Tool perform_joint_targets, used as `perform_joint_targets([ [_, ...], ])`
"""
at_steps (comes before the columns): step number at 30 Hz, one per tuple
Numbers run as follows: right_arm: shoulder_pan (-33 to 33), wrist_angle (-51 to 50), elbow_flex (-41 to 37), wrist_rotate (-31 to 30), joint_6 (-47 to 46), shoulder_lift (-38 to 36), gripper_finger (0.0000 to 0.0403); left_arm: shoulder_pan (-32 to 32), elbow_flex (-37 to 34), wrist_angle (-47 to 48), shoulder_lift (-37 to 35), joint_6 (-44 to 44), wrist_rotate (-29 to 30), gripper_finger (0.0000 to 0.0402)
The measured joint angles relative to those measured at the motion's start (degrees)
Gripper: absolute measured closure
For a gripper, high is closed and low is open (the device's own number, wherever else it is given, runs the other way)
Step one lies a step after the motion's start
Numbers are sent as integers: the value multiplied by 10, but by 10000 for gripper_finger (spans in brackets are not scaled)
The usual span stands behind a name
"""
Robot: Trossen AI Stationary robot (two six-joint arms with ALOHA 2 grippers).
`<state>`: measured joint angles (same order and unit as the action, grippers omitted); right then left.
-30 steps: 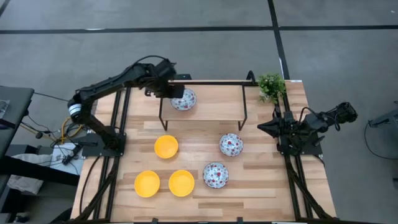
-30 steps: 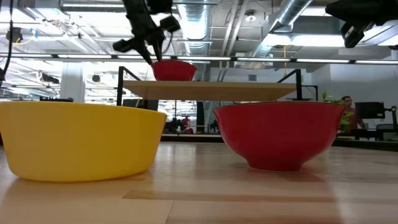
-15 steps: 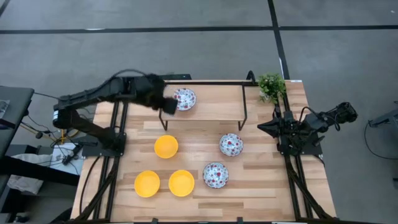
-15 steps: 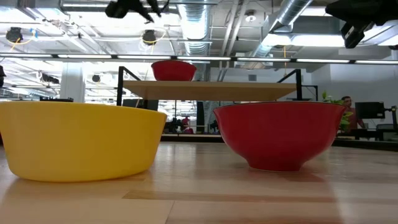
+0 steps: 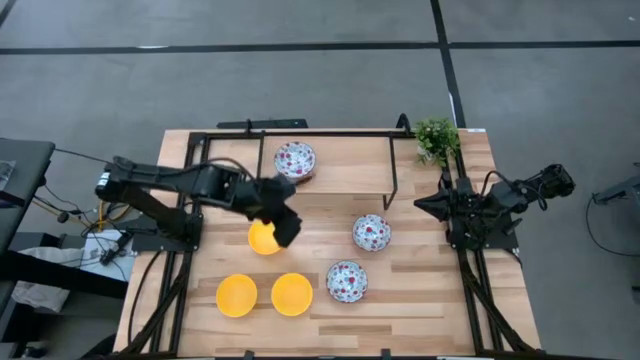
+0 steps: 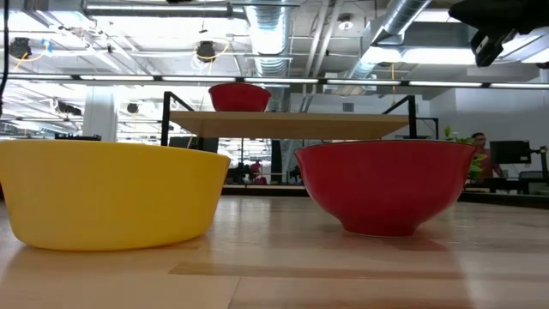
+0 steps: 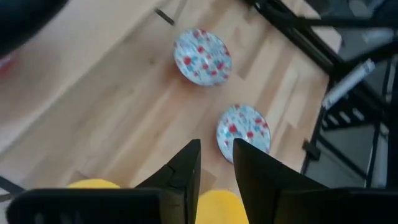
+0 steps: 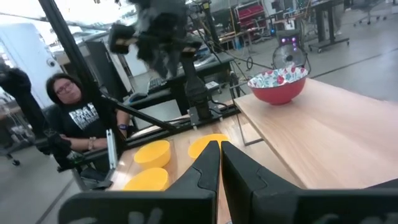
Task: Pick & Place Mini bowls
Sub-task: Stack the top red bowl on the red bowl on the shelf
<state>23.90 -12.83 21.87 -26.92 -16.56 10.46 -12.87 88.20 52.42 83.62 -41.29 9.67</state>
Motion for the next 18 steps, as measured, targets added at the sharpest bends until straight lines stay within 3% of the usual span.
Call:
perform_joint_targets([
  [5,0,1,0,0,-101,0,397,-53,-11,-5,-4,18,85,309],
  [8,0,7,0,-1,-104,0,397,-85,-38,-15,-21,5,129,309],
  [13,1,50,0,5,-86,0,397,-136,-128,-99,-73,-24,161,309],
  [18,1,65,17,52,-60,24,397,-172,-232,-197,-143,-46,202,309],
])
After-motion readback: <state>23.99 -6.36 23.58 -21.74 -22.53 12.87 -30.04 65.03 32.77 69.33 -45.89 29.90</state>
